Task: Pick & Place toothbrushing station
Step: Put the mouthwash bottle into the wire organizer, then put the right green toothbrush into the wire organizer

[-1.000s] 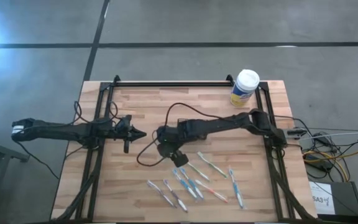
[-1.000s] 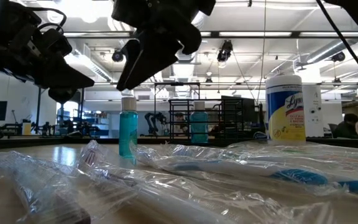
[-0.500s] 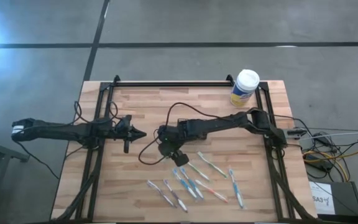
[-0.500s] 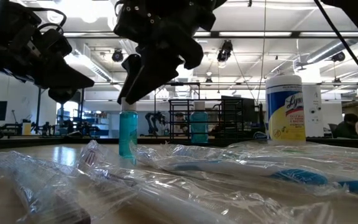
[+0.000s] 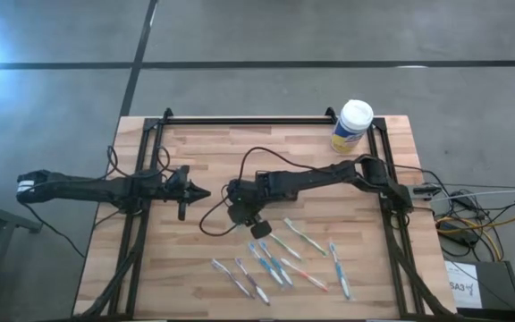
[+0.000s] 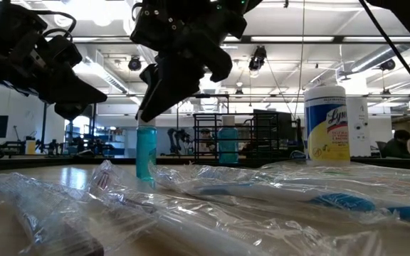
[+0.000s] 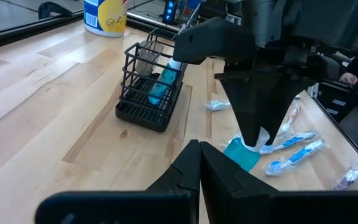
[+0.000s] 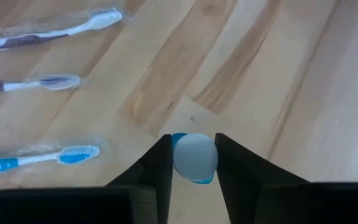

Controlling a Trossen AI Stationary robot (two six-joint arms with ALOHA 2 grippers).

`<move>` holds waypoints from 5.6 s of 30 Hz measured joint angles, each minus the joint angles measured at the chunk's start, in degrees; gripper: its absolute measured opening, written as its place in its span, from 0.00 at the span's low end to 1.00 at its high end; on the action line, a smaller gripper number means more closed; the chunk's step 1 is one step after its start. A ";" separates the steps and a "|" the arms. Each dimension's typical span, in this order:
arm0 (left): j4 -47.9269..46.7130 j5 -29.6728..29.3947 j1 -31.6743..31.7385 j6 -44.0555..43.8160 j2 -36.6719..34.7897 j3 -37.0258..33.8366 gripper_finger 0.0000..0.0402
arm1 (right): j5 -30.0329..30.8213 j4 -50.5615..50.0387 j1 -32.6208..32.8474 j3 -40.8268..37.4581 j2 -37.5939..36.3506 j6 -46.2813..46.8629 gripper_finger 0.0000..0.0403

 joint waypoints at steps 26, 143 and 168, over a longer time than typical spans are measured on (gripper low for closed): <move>0.96 -0.02 0.02 -0.26 -0.05 -0.02 0.02 | -0.61 0.51 0.34 -11.35 -33.05 17.84 0.21; 1.29 -0.66 0.04 -4.17 0.42 -0.01 0.02 | 22.70 7.18 -6.07 -39.87 -31.72 32.96 0.23; 1.28 -0.66 0.04 -3.69 0.44 -0.01 0.02 | 22.48 9.28 -6.39 -38.58 -32.30 32.97 0.42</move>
